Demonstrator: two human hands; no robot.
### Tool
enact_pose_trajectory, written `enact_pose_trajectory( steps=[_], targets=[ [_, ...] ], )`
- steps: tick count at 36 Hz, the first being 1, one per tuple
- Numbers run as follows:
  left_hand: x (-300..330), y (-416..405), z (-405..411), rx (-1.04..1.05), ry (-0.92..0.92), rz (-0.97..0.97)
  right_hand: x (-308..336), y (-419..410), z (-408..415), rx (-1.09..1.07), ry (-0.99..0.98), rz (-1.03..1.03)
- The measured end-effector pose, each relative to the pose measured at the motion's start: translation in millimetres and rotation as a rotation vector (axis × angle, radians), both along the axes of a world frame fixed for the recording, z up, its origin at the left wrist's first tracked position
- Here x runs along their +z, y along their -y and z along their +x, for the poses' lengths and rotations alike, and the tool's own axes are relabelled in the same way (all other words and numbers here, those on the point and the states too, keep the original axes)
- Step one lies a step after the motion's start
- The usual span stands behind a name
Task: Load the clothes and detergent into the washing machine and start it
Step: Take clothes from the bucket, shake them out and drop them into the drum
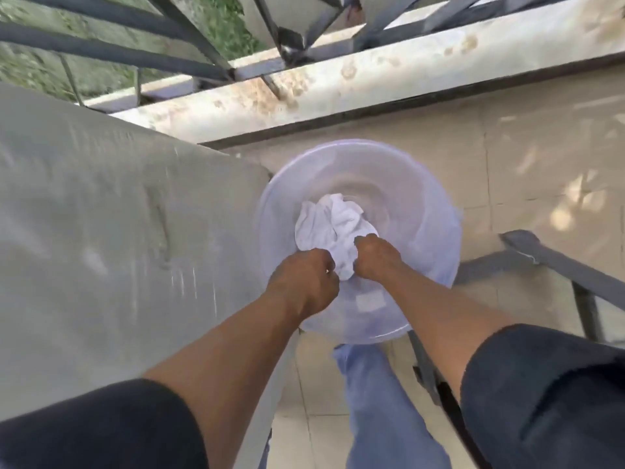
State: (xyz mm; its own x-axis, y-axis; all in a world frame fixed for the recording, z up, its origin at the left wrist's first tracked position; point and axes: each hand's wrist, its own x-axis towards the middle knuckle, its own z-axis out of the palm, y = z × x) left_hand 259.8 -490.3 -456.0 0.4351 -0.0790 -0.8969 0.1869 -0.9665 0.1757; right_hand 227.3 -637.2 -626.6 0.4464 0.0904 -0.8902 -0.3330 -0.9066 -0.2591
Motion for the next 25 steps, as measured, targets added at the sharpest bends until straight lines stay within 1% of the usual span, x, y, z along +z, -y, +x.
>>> enact_pose_trajectory(
  steps=[3, 7, 10, 13, 16, 19, 22, 25],
  targets=[
    [-18, -5, 0, 0.004, 0.041, -0.020, -34, -4, 5, -0.133, -0.017, -0.030],
    [-34, -9, 9, -0.037, 0.032, -0.015, -67, -10, 7, -0.269, -0.022, -0.011],
    [-40, -10, 21, -0.004, 0.023, -0.013, -81, -13, 10, -0.348, -0.017, -0.026],
    [-40, -9, 32, 0.039, 0.021, -0.017, -81, -14, 18, -0.370, 0.020, -0.074],
    [-34, -9, 38, 0.043, 0.023, -0.010, -66, -17, 23, -0.367, 0.037, -0.108],
    [-21, -8, 34, 0.020, 0.031, -0.006, -36, -17, 16, -0.392, 0.102, -0.085],
    [0, -4, 27, 0.017, 0.028, -0.006, 2, -18, 1, -0.412, 0.220, -0.035],
    [31, 2, 21, -0.018, -0.015, -0.003, 52, -19, -11, -0.401, 0.255, -0.029]
  ],
)
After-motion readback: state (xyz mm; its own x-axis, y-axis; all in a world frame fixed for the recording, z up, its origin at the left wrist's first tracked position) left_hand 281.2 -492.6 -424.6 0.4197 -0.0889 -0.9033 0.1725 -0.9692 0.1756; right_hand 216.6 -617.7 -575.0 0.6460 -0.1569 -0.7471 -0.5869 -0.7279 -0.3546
